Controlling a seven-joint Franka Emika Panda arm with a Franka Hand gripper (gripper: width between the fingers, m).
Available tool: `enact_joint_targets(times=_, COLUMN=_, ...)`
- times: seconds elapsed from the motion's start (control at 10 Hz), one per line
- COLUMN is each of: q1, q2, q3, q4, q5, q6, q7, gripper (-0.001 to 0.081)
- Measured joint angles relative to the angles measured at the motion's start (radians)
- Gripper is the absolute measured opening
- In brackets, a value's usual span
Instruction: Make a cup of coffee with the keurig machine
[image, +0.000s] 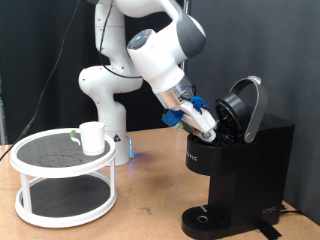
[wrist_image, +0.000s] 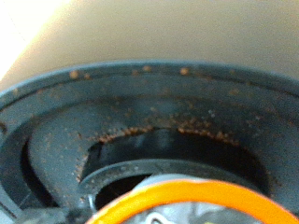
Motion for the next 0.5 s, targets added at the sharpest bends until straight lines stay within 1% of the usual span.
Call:
enact_joint_targets(times=0.4, q1=0.000, q2=0.001, q3=0.000, q4=-0.002, q5=0.005, q6=-0.001, q7=0.000, gripper=0.0339)
enact_joint_targets(times=0.5, q1=0.000, q2=0.001, q3=0.000, q4=-0.002, q5=0.008, q6=-0.001, q7=-0.001, gripper=0.0497)
